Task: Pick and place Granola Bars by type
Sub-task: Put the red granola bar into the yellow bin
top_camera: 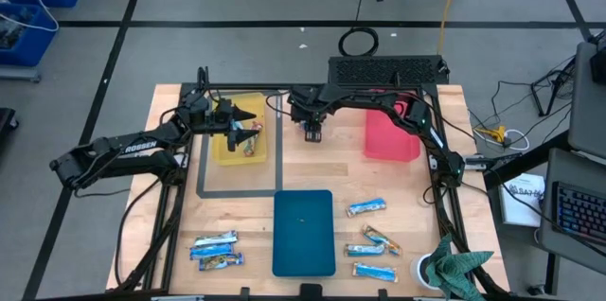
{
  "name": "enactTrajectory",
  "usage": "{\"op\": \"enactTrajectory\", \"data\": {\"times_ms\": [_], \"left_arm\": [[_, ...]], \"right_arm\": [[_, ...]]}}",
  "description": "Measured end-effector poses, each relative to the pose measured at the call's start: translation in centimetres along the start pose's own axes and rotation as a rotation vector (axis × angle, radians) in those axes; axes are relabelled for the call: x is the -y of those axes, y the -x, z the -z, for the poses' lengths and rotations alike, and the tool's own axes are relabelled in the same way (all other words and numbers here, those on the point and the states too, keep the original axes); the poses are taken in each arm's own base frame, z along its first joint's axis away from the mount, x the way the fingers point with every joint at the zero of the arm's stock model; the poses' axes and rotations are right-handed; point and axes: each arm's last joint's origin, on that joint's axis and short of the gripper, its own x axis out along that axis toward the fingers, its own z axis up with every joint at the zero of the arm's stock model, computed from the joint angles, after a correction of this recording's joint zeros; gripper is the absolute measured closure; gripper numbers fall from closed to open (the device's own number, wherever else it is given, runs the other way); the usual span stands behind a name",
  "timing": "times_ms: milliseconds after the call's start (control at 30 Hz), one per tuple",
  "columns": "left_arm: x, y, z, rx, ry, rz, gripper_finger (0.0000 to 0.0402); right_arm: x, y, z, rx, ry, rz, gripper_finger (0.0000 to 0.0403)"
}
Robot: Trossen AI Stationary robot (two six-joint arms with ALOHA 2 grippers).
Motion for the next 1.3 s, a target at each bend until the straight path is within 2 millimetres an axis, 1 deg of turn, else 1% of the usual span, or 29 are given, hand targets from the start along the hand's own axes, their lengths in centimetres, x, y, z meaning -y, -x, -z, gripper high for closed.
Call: {"op": "enactTrajectory", "data": {"times_ms": [67, 167, 200, 267, 367, 467, 600, 700, 767, 867, 900, 967, 1067, 1133, 1233, 1300], "left_arm": [[0.0, 0.0, 0.0, 0.0, 0.0, -0.001, 0.0066], [0.0, 0.0, 0.0, 0.0, 0.0, -0.001, 0.0065], [0.0, 0.0, 0.0, 0.0, 0.0, -0.002, 0.0064], [0.0, 0.0, 0.0, 0.001, 0.0, -0.009, 0.0065], [0.0, 0.0, 0.0, 0.002, -0.002, -0.008, 0.0066], [0.0, 0.0, 0.0, -0.002, 0.001, -0.008, 0.0064], [0.0, -0.1, 0.0, 0.007, -0.006, -0.049, 0.0066], [0.1, -0.2, -0.2, 0.032, -0.021, -0.123, 0.0064], [0.1, -0.3, -0.4, 0.058, -0.027, -0.162, 0.0065], [0.3, -0.3, -0.7, 0.089, -0.043, -0.149, 0.0066], [0.4, -0.2, -0.9, 0.1, -0.049, -0.142, 0.0065], [0.5, 0.1, -1.2, 0.124, -0.062, -0.124, 0.0064], [0.8, 0.6, -1.6, 0.153, -0.071, -0.115, 0.0064], [1.0, 1.1, -2.0, 0.18, -0.083, -0.113, 0.0064], [1.2, 1.5, -2.2, 0.194, -0.09, -0.112, 0.0064], [1.4, 1.7, -2.2, 0.191, -0.09, -0.11, 0.0064]], "right_arm": [[0.0, -0.2, 0.2, -0.016, 0.003, 0.019, 0.0311], [-0.1, -0.2, 0.2, -0.017, 0.005, 0.013, 0.0375], [-0.2, -0.2, 0.2, -0.013, 0.013, 0.004, 0.0386], [-0.5, -0.1, 0.0, -0.007, 0.022, 0.003, 0.039], [-1.2, 0.6, -0.4, 0.02, 0.051, -0.006, 0.0397], [-2.2, 2.5, -1.4, 0.112, 0.072, 0.007, 0.04], [-3.7, 7.2, -3.3, 0.341, 0.109, 0.029, 0.0401], [-5.0, 10.1, -4.6, 0.533, 0.139, -0.028, 0.0402], [-5.7, 11.3, -5.5, 0.672, 0.16, -0.085, 0.0402], [-6.4, 12.5, -6.4, 0.814, 0.178, -0.186, 0.0402], [-6.6, 12.5, -6.8, 0.853, 0.18, -0.219, 0.0402], [-6.8, 11.9, -7.5, 0.916, 0.175, -0.304, 0.0403], [-7.1, 9.7, -8.4, 0.965, 0.143, -0.454, 0.0403], [-7.3, 7.9, -8.8, 0.973, 0.122, -0.525, 0.0403], [-7.5, 5.7, -9.0, 0.956, 0.095, -0.546, 0.0403], [-7.5, 4.4, -9.1, 0.938, 0.07, -0.511, 0.0402]]}}
